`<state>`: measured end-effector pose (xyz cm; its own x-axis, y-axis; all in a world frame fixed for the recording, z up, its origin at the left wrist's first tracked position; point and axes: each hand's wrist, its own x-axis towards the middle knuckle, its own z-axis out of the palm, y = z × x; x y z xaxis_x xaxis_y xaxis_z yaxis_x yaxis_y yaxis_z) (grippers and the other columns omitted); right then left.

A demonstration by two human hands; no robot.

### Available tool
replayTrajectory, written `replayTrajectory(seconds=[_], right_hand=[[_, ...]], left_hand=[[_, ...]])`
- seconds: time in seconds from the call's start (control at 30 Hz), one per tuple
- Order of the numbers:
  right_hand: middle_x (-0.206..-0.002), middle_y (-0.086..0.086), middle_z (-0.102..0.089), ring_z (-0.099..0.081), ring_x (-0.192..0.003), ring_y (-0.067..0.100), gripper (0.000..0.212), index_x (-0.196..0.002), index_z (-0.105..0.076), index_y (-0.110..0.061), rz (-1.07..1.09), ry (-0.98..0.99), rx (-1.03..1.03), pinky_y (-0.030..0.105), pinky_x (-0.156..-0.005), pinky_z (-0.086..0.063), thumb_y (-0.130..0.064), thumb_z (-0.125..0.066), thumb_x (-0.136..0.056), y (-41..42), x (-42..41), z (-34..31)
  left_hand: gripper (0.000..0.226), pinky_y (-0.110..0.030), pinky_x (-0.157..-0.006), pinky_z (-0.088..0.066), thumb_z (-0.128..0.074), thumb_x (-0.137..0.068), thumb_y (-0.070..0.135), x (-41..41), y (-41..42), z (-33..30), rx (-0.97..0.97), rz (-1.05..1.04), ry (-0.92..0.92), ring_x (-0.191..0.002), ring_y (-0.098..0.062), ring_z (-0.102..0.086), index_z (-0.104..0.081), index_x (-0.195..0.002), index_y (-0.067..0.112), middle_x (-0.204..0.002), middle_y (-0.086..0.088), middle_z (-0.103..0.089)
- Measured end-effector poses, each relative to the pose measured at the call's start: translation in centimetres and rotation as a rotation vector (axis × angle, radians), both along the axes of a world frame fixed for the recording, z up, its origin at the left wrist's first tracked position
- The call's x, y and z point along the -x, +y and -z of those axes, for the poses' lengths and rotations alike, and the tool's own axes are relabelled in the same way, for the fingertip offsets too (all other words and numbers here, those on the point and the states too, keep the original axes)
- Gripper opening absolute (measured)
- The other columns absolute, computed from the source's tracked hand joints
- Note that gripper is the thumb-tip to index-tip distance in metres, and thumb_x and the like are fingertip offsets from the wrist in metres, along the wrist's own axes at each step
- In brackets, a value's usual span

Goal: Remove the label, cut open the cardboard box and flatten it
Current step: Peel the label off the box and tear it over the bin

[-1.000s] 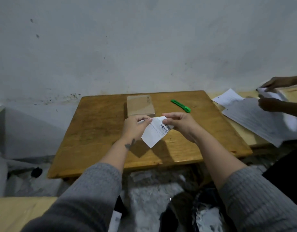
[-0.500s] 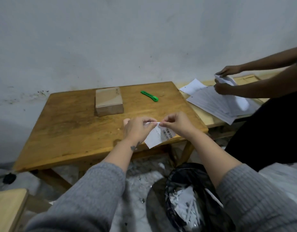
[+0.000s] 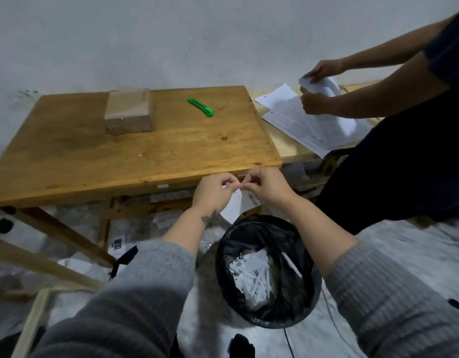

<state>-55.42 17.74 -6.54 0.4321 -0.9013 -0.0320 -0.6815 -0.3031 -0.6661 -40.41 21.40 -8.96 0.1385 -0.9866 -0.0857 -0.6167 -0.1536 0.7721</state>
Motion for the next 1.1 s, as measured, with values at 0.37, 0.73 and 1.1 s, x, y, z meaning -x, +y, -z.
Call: replayTrajectory(seconds=[0.37,0.73,1.1], right_hand=[[-0.080,-0.006,-0.071,-0.064,-0.078,0.008,0.007,-0.080,-0.075,-0.017,0.048,-0.055,-0.004,0.025,-0.073,-0.051,-0.015,-0.068,-0.083,2.4,1.9,3.5],[-0.086,-0.002,-0.074,-0.064,-0.079,0.004,0.006,-0.083,-0.077,-0.015,0.170,-0.060,-0.039,0.019,-0.078,-0.049,-0.014,-0.073,-0.080,2.9,6.5,4.3],[-0.080,-0.005,-0.071,-0.064,-0.081,0.007,0.006,-0.081,-0.074,-0.018,0.391,-0.264,-0.117,0.018,-0.073,-0.049,-0.014,-0.070,-0.083,2.6,10.7,4.3]], left_hand=[[0.006,-0.025,-0.072,-0.048,-0.069,-0.085,0.022,0.7,2.5,3.5,-0.038,-0.053,0.294,-0.080,-0.011,-0.064,-0.073,-0.081,0.023,-0.080,0.005,-0.071],[0.013,-0.029,-0.067,-0.051,-0.074,-0.079,0.023,0.5,2.3,4.3,-0.010,-0.151,0.060,-0.071,-0.011,-0.064,-0.073,-0.070,0.032,-0.072,0.006,-0.071],[0.005,-0.025,-0.072,-0.043,-0.068,-0.087,0.020,1.7,1.0,3.9,0.006,-0.698,0.374,-0.080,-0.014,-0.060,-0.069,-0.086,0.015,-0.085,-0.004,-0.068]])
